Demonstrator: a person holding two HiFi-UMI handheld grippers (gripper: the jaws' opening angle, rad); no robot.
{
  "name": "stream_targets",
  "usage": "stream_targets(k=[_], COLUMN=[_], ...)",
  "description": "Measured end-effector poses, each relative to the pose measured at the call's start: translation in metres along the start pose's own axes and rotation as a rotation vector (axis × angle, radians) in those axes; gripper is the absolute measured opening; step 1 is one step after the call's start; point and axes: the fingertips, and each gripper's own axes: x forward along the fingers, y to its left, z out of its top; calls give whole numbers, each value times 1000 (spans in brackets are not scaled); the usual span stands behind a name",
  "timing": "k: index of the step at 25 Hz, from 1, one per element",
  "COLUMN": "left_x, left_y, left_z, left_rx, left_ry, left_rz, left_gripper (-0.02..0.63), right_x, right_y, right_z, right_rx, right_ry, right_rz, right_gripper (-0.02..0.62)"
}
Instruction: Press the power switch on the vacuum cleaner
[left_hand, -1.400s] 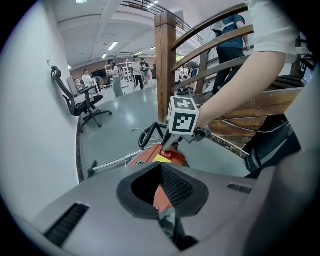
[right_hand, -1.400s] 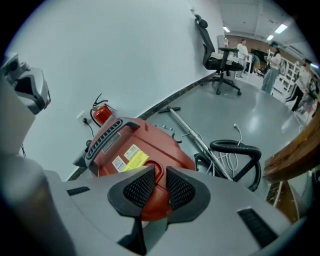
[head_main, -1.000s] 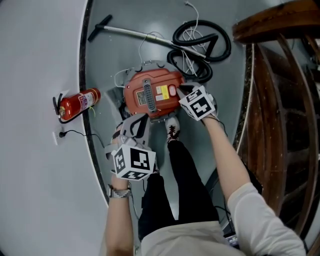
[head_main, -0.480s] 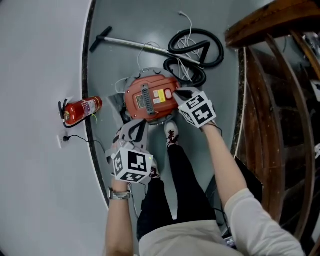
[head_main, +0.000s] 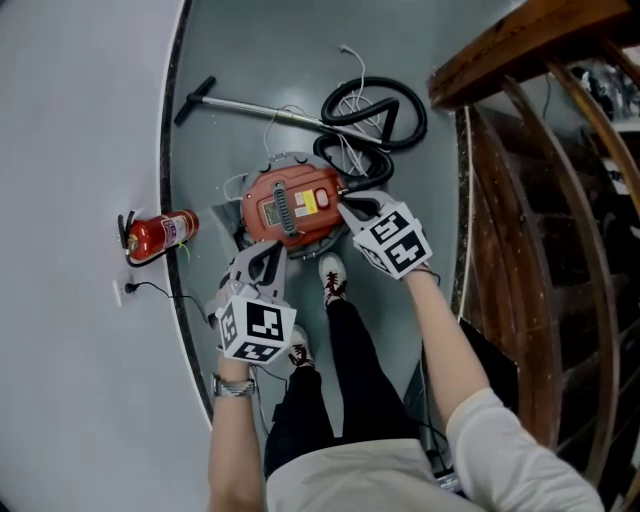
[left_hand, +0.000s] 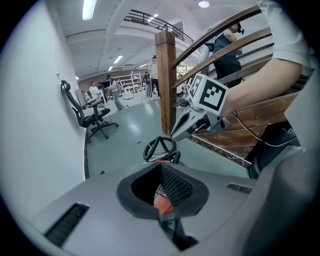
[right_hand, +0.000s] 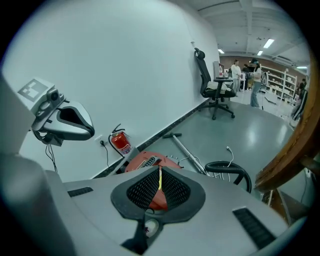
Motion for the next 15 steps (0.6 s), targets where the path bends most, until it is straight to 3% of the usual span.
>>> stream_targets(k=[15], left_x=[-56], left_y=[2], left_z=[32], left_rx=[54], left_ry=[-51], left_rz=[45], left_gripper=[-2], right_x=[-96], right_y=[36], right_z=[55], right_rx=[-75], right_ry=[-160], right_rz=[-60], right_gripper=[38])
